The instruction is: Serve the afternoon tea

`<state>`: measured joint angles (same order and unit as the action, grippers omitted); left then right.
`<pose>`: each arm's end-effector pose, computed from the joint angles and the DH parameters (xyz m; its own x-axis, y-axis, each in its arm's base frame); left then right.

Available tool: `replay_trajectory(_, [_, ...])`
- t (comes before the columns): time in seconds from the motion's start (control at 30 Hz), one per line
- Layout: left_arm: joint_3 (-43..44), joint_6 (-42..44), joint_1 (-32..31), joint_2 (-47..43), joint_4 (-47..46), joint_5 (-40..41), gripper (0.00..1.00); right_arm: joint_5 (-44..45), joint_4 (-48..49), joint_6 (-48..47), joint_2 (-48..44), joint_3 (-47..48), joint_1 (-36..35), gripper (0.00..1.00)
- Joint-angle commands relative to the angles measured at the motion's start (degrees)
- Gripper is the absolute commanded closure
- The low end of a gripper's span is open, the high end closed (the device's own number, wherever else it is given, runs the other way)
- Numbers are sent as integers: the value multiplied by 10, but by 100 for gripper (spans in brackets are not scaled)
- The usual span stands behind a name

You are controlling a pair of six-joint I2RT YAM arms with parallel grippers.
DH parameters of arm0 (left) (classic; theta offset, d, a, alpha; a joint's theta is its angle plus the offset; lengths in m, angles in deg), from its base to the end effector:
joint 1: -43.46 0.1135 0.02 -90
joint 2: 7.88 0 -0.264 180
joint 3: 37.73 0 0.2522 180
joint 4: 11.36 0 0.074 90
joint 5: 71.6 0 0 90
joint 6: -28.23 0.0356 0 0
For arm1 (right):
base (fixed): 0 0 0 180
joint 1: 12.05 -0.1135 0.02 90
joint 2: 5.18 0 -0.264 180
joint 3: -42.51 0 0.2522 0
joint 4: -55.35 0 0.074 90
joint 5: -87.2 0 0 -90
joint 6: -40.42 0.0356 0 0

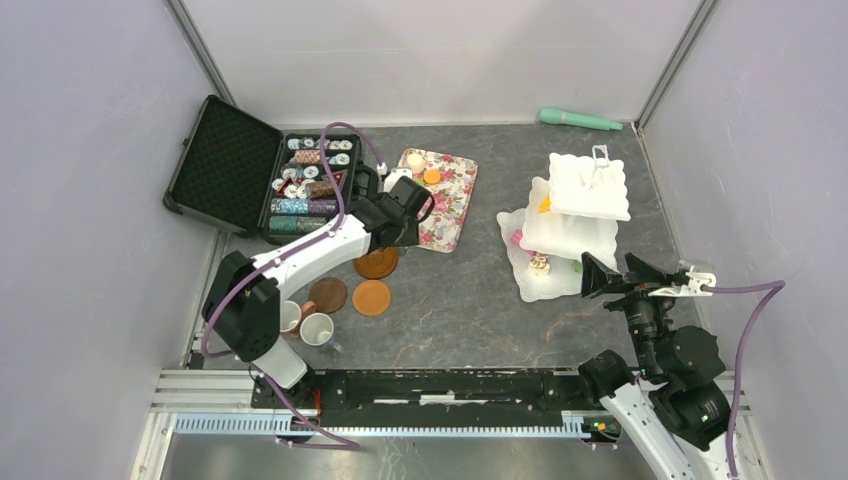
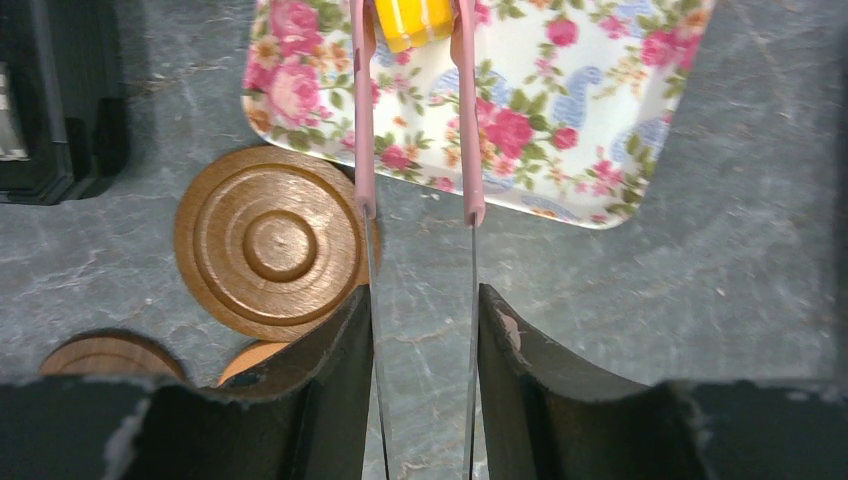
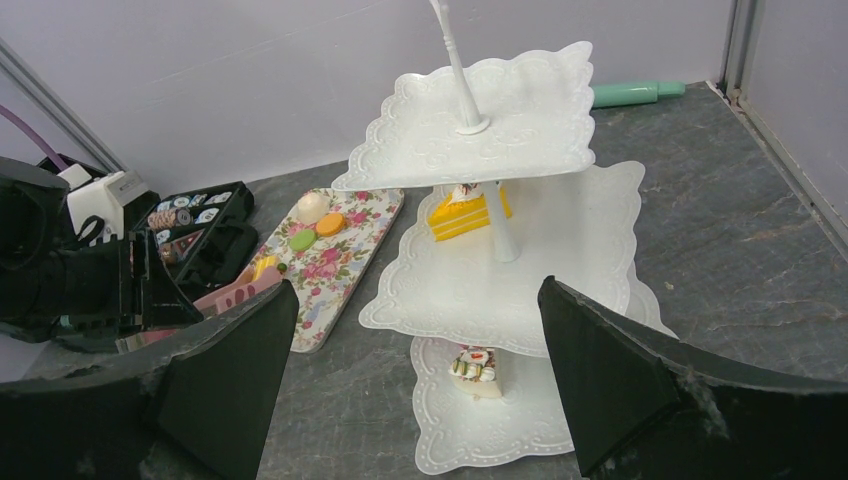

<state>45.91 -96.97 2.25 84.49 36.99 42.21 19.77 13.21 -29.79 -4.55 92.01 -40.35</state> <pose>0.2638 -0.2119 0.2495 -0.7683 -0.0282 -0.6394 -0.0064 0.9993 -0.0364 0.0312 0.0013 0.3189 0.0625 0.3887 -0.9192 -0.1311 0.9162 0.3786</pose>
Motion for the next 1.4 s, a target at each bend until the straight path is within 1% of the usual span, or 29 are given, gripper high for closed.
replay_trajectory(0.0, [11,21,-2,-55,-31,-67,70,2,0,3,-26,11,-2,2])
replay_trajectory(0.27, [4,53,-2,-135,-54,-217,71,13,-7,-8,-24,26,-2,2])
replay_trajectory(0.37, [-4,64,-2,-165,-72,-295,71,15,-7,-11,-22,28,-2,2])
replay_trajectory(0.57, [-41,63,-3,-220,-158,-482,70,14,4,-13,-16,32,-2,2])
replay_trajectory(0.63, [-55,53,-6,-234,-185,-522,70,15,6,-16,-13,34,-2,2])
replay_trajectory(0.7, [-64,46,-12,-243,-201,-539,70,17,7,-19,-10,36,-2,2])
replay_trajectory(0.8, [-61,48,-33,-243,-204,-542,70,23,9,-23,-9,37,-2,2])
replay_trajectory(0.87, [-52,61,-61,-235,-197,-534,70,26,10,-25,-9,38,-2,2])
replay_trajectory(0.97, [-16,101,-112,-214,-158,-484,71,28,9,-27,-8,42,-2,2])
replay_trajectory(1.07, [9,123,-158,-187,-147,-446,71,30,8,-27,-8,45,-2,2])
replay_trajectory(1.2, [29,134,-187,-160,-167,-401,72,33,4,-29,-9,50,-2,2])
replay_trajectory(1.37, [91,172,-212,-108,-164,-366,72,36,-2,-29,-9,56,-2,2])
